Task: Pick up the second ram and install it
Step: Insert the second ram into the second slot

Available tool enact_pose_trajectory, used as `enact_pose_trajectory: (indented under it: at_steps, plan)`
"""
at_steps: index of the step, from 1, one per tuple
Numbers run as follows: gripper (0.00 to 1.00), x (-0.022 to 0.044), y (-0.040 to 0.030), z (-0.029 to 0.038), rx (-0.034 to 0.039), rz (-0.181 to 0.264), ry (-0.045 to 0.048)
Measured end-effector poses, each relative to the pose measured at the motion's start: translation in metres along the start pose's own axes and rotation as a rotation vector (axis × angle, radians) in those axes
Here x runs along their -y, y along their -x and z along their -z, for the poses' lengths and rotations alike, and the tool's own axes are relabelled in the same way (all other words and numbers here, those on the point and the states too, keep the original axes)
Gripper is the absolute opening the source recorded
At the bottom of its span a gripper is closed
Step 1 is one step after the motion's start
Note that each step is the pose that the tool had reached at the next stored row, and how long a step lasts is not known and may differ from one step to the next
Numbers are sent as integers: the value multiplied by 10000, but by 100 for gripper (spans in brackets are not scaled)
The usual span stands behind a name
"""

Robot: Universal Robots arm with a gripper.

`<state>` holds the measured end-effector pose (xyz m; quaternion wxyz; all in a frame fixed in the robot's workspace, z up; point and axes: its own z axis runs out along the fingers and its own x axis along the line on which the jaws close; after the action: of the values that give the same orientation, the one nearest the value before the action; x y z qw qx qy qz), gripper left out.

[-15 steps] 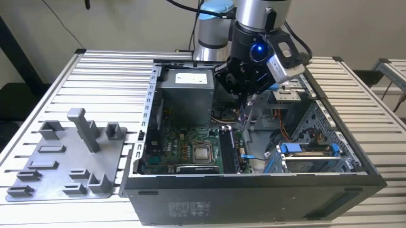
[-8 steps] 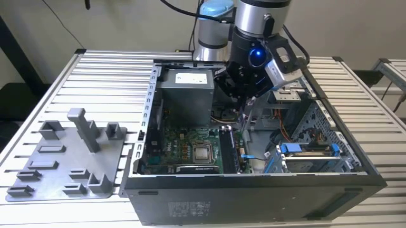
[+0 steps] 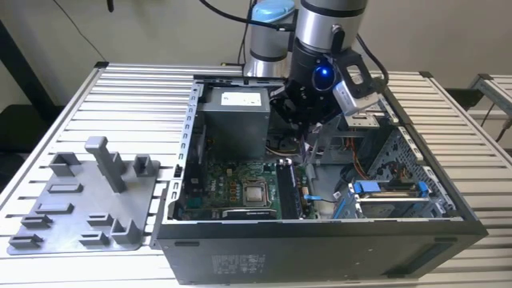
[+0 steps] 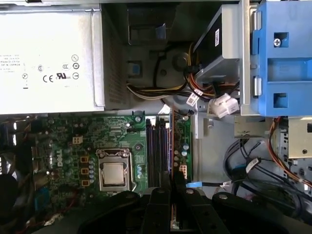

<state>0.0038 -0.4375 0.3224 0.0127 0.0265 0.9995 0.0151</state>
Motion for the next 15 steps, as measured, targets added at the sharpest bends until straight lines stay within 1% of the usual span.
enact_pose_trajectory:
  at_steps: [1, 2, 8, 12, 15]
  plan:
    - [14, 1, 0, -3, -5, -2, 102]
    - [14, 1, 0, -4, -6, -4, 138]
    - [14, 1, 0, -5, -8, -5, 159]
    - [14, 3, 0, -19, -11, -5, 182]
    - [14, 3, -1, -60, -6, -5, 189]
